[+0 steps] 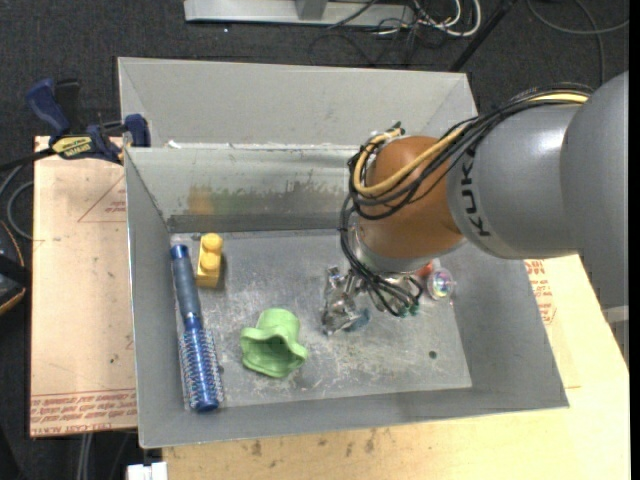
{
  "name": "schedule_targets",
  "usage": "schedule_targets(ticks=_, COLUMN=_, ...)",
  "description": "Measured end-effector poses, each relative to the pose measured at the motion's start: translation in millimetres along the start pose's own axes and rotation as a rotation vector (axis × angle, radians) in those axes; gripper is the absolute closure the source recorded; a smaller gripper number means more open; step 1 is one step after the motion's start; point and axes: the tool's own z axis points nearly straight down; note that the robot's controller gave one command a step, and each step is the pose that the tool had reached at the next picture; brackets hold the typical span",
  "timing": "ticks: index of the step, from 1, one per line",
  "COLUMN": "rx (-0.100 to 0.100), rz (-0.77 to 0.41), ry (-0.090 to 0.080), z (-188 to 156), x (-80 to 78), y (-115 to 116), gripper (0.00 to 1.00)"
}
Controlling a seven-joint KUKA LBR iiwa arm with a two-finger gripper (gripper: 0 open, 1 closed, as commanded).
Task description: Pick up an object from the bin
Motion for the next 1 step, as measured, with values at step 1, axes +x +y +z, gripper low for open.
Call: schedule_targets(ticks=1, rx=0.000, rz=0.000, ry=-0.002, z=0.5, x=-0.1, y=-0.1, gripper=0.00)
